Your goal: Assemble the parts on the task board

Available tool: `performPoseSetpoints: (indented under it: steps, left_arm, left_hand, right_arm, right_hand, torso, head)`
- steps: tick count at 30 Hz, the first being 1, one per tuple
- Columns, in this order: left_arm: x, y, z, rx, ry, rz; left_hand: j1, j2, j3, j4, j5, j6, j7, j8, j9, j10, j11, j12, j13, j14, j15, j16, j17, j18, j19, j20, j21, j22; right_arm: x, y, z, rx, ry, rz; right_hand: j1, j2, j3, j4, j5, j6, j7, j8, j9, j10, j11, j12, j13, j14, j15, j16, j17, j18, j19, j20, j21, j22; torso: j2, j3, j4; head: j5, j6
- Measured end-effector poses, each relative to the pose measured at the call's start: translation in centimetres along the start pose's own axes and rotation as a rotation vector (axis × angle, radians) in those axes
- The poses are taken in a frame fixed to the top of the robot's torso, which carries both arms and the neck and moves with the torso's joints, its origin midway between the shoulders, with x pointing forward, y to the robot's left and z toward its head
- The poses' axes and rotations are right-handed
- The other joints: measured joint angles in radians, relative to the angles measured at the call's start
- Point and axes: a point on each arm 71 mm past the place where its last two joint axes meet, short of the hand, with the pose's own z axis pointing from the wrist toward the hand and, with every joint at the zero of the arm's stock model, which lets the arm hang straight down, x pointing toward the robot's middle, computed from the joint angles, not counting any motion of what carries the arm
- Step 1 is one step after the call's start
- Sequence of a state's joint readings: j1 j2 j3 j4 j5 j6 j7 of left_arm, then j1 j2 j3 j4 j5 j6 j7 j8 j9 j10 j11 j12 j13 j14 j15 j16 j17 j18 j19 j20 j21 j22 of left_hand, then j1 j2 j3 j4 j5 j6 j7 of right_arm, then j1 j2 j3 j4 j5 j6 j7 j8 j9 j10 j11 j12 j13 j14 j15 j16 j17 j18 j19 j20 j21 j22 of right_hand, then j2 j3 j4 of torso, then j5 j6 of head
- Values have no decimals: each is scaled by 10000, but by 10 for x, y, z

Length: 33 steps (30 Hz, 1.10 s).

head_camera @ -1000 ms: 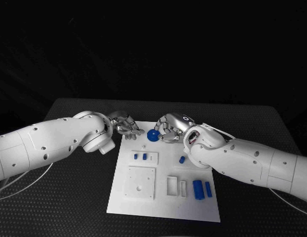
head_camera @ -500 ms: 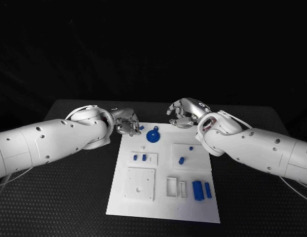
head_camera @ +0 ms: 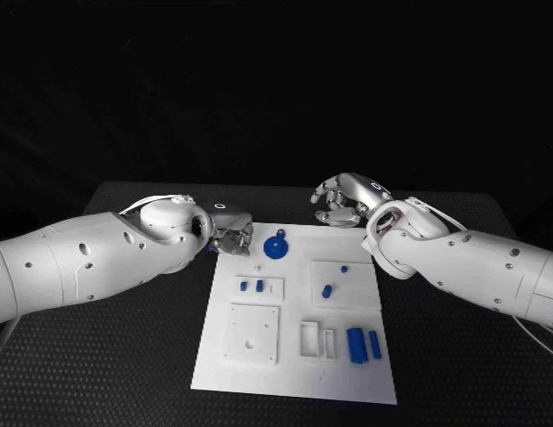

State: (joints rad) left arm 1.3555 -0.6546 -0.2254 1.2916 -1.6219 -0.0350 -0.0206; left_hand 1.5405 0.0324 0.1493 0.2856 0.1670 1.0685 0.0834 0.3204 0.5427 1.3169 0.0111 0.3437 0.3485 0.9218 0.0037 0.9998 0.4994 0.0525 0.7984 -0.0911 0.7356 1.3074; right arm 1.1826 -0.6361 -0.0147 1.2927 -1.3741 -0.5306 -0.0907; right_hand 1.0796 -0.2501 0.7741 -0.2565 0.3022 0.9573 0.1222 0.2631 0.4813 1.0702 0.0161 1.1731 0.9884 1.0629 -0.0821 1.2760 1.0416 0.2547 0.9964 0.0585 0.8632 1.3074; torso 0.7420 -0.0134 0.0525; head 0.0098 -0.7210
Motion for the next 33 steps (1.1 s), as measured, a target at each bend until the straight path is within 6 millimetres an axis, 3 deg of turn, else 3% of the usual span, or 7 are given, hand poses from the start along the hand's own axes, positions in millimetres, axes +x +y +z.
performPoseSetpoints:
  steps: [9,13,16,19,22,25,33]
  left_arm:
    - [2,12,-5,-298,45,210]
    - [2,22,-9,-583,-150,129]
    - [1,28,-12,-783,-496,-29]
    - [-1,37,-16,-1028,-935,-338]
    - [-5,50,-22,-1387,-1494,-926]
    - [-13,65,-30,-1810,-2116,-1807]
    - [-25,115,-55,-3217,-3188,-4413]
  left_hand:
    - [0,0,35,36,-15,-3,2,-19,-2,0,0,0,10,0,0,0,0,-1,0,0,0,-1]
    - [-157,-168,222,49,-15,-3,3,-41,9,0,0,-42,10,0,0,-30,-7,-1,1,0,0,-1]
    - [-195,-458,425,40,-14,-71,58,-171,14,-80,30,-135,5,-1,0,-93,-41,-1,1,1,0,7]
    - [-561,-1092,740,68,-608,-323,180,-343,-68,-290,144,-281,-56,51,50,-179,-75,-3,104,-12,0,7]
    - [-1213,-2123,1222,58,-1089,-596,238,-475,-122,-614,288,-475,-142,115,39,-325,-130,-3,239,-15,-69,6]
    - [-1498,-2537,1433,58,-1121,-709,346,-533,-130,-790,394,-565,-185,147,70,-349,-132,-5,272,18,-77,6]
    - [-1387,-2703,1636,-48,-1121,-981,420,-580,-130,-1047,554,-754,-262,185,33,-465,-141,3,309,-16,-118,5]
  right_arm:
    - [0,0,-1,-24,37,33]
    - [0,-1,-1,-10,51,26]
    - [0,-1,-1,-10,70,24]
    - [0,-1,0,-4,89,21]
    - [0,-2,0,7,105,20]
    - [0,-3,0,23,113,22]
    - [0,-5,0,59,137,34]
  right_hand:
    - [0,0,0,0,0,1,-4,0,0,-35,35,0,-11,-1,1,0,1,-1,0,0,0,0]
    - [0,0,0,0,0,-12,-22,0,1,-35,35,0,-11,-1,2,0,1,-2,0,0,0,0]
    - [0,0,0,0,0,-1,-15,0,1,-35,35,0,-11,-1,3,0,-10,-4,0,0,0,0]
    - [0,0,0,0,0,20,6,0,1,-35,35,0,-11,-1,3,0,-10,-5,0,0,0,-1]
    - [0,0,0,0,0,1,30,0,-8,-35,35,0,-21,-2,4,0,-10,-6,0,0,0,-1]
    - [0,0,0,0,0,-1,34,0,-7,-35,35,0,-21,-3,5,0,-10,-7,0,0,0,-1]
    - [0,0,-28,28,0,-2,33,0,-7,-35,35,0,-31,-3,7,0,-19,-10,0,0,0,-1]
  torso:
    - [0,-18,18]
    - [0,-27,31]
    - [-1,-36,35]
    - [0,-50,35]
    - [1,-58,32]
    - [4,-61,31]
    - [-1,-58,45]
  head:
    - [-42,21]
    - [-57,38]
    - [-58,51]
    - [-58,80]
    - [-58,101]
    - [-48,132]
    - [64,232]
